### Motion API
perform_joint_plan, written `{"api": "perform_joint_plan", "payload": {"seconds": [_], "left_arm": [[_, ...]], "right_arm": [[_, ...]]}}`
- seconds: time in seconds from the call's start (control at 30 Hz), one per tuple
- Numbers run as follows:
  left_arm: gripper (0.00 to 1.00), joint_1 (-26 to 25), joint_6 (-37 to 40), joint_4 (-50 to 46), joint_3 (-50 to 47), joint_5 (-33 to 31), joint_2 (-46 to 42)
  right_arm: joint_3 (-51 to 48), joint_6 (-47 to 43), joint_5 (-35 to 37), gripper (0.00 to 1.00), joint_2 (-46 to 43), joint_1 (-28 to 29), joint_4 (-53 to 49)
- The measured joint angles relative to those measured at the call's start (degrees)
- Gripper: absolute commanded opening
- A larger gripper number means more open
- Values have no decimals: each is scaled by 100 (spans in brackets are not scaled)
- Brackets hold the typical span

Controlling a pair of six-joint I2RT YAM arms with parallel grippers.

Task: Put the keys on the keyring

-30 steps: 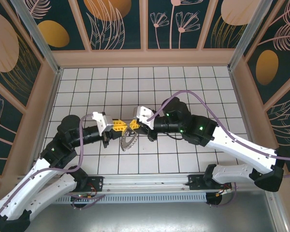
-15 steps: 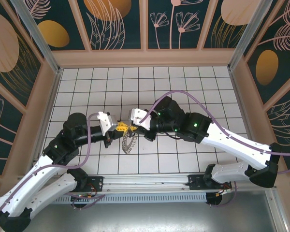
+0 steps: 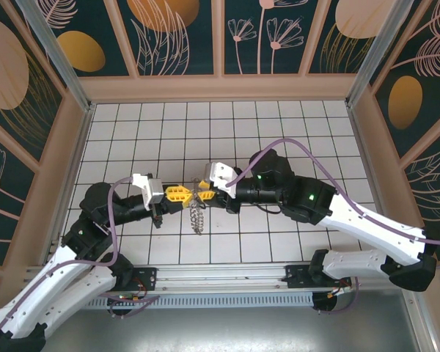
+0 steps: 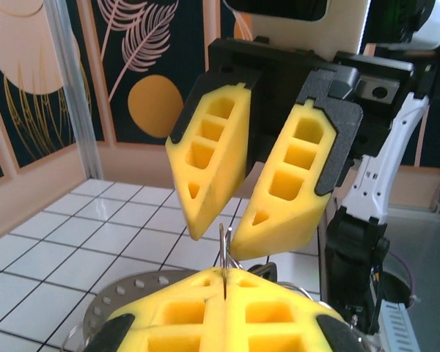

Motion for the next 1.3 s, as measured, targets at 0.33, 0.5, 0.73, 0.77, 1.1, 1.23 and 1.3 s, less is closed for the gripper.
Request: {"api": "perform_joint_plan", "payload": {"seconds": [0.33, 0.5, 0.73, 0.77, 1.1, 1.23, 1.3], "left_arm": [[0, 2, -352, 675, -319, 120, -11], [0, 17, -417, 837, -400, 52, -9], [9, 17, 236, -323, 111, -380, 240], [9, 17, 380, -560, 243, -444, 323], [0, 17, 1093, -1523, 625, -610, 780], [0, 17, 1032, -1462, 575, -564, 752], [0, 17, 935, -1300, 479, -501, 675]], "right_arm": [[-109, 94, -203, 11, 0, 0, 197], [-109, 142, -199, 0, -7, 0, 188], [323, -118, 264, 0, 352, 20, -422], [411, -177, 321, 0, 417, 20, -542], [966, -514, 645, 0, 949, 20, -1486], [970, -520, 658, 1, 944, 20, -1515], [922, -481, 627, 8, 883, 20, -1460]]}}
